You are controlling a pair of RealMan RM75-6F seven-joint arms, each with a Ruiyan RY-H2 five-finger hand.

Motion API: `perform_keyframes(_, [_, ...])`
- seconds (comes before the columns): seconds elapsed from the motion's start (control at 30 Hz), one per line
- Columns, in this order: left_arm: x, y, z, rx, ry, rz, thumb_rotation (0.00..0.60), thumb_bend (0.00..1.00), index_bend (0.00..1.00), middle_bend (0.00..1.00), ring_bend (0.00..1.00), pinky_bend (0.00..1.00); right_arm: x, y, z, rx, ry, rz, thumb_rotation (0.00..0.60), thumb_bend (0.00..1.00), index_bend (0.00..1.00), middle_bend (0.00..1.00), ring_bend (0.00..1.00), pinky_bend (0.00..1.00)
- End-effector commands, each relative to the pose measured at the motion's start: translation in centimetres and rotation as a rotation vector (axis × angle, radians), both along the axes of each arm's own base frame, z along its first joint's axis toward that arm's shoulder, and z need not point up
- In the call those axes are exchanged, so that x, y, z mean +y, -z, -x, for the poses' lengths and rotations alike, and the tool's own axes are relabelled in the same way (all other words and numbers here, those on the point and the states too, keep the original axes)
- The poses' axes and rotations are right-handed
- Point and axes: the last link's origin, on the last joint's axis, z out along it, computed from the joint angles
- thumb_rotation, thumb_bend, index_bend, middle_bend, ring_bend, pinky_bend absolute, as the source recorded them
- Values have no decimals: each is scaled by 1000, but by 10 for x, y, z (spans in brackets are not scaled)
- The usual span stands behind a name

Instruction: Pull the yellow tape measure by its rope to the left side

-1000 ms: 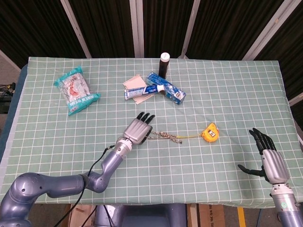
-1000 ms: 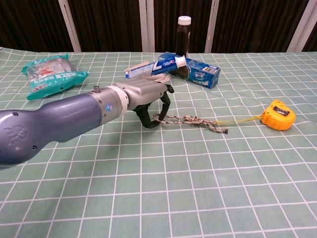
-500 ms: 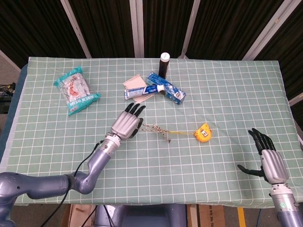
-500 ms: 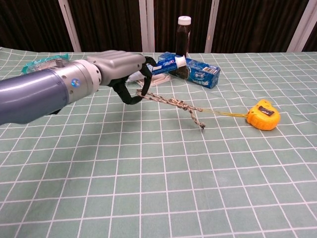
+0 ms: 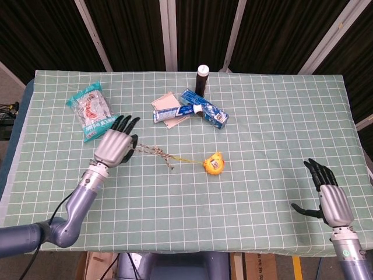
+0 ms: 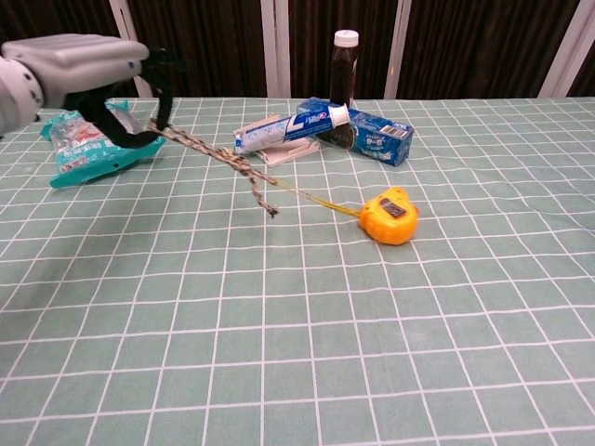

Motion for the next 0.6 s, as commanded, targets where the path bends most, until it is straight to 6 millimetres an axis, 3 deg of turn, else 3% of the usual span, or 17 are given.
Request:
perform_keyframes(0.03, [-14,-41,43,29,-66,-72,600,525,553,43,0,63,1,1,-1,10,-4,1,600,115,0,0,0,0])
perform_keyframes(0.33, [-33,-83,98,81,-145,-129,600,525,552,43,0,63,2,3,-1,27,-13,2,600,115,0,0,0,0])
perform_keyframes(0.6, [-51,-91,125,109,-187,-117,600,523,512,33,0,62,3,2,-1,30,-14,2,600,115,0,0,0,0])
